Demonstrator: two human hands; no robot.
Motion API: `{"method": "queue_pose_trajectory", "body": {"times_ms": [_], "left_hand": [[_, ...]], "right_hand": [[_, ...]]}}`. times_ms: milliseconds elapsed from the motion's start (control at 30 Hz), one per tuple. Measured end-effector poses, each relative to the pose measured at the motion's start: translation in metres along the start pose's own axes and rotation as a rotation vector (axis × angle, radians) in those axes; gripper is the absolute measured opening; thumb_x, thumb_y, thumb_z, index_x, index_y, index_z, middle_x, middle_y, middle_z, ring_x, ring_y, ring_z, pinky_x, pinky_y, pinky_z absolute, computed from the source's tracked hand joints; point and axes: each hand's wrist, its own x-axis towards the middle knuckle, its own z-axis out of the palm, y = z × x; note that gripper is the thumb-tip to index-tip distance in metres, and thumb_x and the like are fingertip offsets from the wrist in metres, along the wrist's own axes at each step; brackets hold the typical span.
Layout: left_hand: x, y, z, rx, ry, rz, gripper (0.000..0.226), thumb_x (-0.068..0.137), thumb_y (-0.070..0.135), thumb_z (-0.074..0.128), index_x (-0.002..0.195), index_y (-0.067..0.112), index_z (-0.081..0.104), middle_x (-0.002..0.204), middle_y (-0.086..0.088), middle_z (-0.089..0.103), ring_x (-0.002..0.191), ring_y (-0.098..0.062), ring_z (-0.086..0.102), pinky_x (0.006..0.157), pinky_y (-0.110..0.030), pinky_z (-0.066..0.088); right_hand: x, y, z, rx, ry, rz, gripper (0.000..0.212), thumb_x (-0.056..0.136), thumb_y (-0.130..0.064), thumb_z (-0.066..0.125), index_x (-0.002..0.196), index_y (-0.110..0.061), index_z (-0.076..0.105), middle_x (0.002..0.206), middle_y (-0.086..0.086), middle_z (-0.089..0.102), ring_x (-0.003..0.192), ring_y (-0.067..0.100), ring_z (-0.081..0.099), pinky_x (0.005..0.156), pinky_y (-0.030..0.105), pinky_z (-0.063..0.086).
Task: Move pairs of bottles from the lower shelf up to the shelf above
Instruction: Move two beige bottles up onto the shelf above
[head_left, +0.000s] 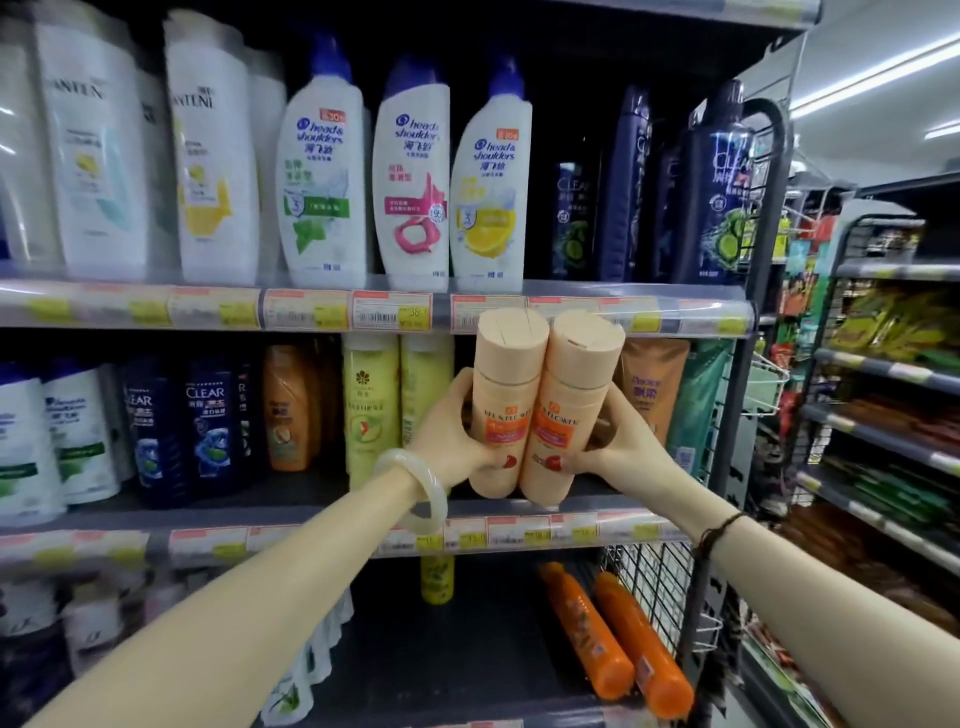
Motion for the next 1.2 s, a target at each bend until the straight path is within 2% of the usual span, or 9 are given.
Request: {"method": "queue_pose_trajectory", "body": {"times_ms": [67, 233, 367, 500, 600, 767, 900, 1067, 1200], "left_hand": [[0.001, -0.004, 0.004, 0.012, 0.015, 0.002, 0.062, 0.065, 0.004, 0.08, 0.112, 0.026, 0.047, 0.099, 0.018, 0.06, 0.091, 0.009, 0.055, 0.072, -0.011, 0.044], [0.011, -0.005, 0.016, 0.055, 0.029, 0.008, 0.065, 0.065, 0.008, 0.081, 0.12, 0.021, 0.047, 0.102, 0.013, 0.06, 0.093, -0.003, 0.056, 0.072, -0.01, 0.043], [0.017, -0.007, 0.027, 0.092, 0.008, -0.01, 0.066, 0.068, 0.013, 0.08, 0.124, 0.02, 0.047, 0.107, 0.008, 0.059, 0.098, -0.01, 0.056, 0.081, -0.022, 0.045], [0.027, -0.007, 0.031, 0.141, -0.026, -0.032, 0.071, 0.067, 0.011, 0.079, 0.13, 0.019, 0.046, 0.116, 0.001, 0.062, 0.105, -0.015, 0.058, 0.087, -0.025, 0.045], [0.032, -0.007, 0.035, 0.188, -0.037, -0.052, 0.07, 0.066, 0.009, 0.078, 0.128, 0.019, 0.048, 0.119, -0.004, 0.064, 0.11, -0.02, 0.06, 0.087, -0.026, 0.045], [0.039, -0.003, 0.044, 0.241, -0.039, -0.079, 0.073, 0.065, 0.007, 0.078, 0.131, 0.017, 0.049, 0.124, -0.006, 0.063, 0.116, -0.022, 0.057, 0.088, -0.026, 0.043], [0.046, -0.003, 0.049, 0.306, -0.044, -0.098, 0.072, 0.064, 0.008, 0.078, 0.129, 0.019, 0.05, 0.124, -0.006, 0.063, 0.116, -0.024, 0.059, 0.091, -0.03, 0.047], [0.055, 0.002, 0.056, 0.31, -0.045, -0.143, 0.073, 0.068, 0.002, 0.075, 0.134, 0.017, 0.047, 0.131, -0.008, 0.058, 0.121, -0.027, 0.054, 0.092, -0.03, 0.043], [0.063, 0.001, 0.055, 0.322, -0.036, -0.193, 0.083, 0.067, 0.003, 0.077, 0.14, 0.017, 0.041, 0.139, -0.008, 0.051, 0.126, -0.027, 0.05, 0.101, -0.035, 0.041]], "right_hand": [[0.002, 0.006, 0.001, 0.029, 0.025, -0.002, 0.065, 0.068, 0.017, 0.072, 0.114, -0.022, 0.048, 0.114, 0.005, 0.064, 0.105, 0.012, 0.062, 0.086, 0.028, 0.057], [0.006, 0.018, -0.003, 0.111, 0.099, 0.013, 0.068, 0.07, 0.018, 0.071, 0.123, -0.016, 0.045, 0.113, 0.002, 0.063, 0.102, 0.01, 0.062, 0.081, 0.017, 0.057], [0.005, 0.037, -0.003, 0.152, 0.168, 0.053, 0.07, 0.07, 0.016, 0.072, 0.128, -0.013, 0.044, 0.114, 0.003, 0.065, 0.105, 0.012, 0.064, 0.085, 0.026, 0.058], [0.009, 0.046, -0.005, 0.177, 0.205, 0.068, 0.072, 0.071, 0.013, 0.074, 0.132, -0.009, 0.043, 0.121, 0.01, 0.064, 0.11, 0.018, 0.063, 0.083, 0.025, 0.059], [0.007, 0.049, -0.007, 0.235, 0.237, 0.097, 0.069, 0.072, 0.013, 0.073, 0.131, -0.007, 0.042, 0.121, 0.013, 0.063, 0.109, 0.02, 0.063, 0.082, 0.03, 0.059], [0.006, 0.057, -0.012, 0.258, 0.319, 0.132, 0.067, 0.069, 0.01, 0.076, 0.126, -0.008, 0.046, 0.116, 0.012, 0.066, 0.11, 0.027, 0.063, 0.095, 0.048, 0.052], [0.007, 0.065, -0.012, 0.318, 0.356, 0.171, 0.068, 0.068, 0.01, 0.076, 0.125, -0.011, 0.046, 0.116, 0.013, 0.066, 0.111, 0.029, 0.063, 0.097, 0.054, 0.05], [0.008, 0.069, -0.016, 0.404, 0.372, 0.204, 0.064, 0.071, 0.012, 0.072, 0.125, -0.011, 0.046, 0.118, 0.017, 0.064, 0.113, 0.032, 0.062, 0.094, 0.053, 0.051], [0.014, 0.066, -0.016, 0.441, 0.377, 0.247, 0.056, 0.076, 0.011, 0.069, 0.122, -0.012, 0.047, 0.117, 0.014, 0.065, 0.11, 0.028, 0.062, 0.078, 0.038, 0.055]]}}
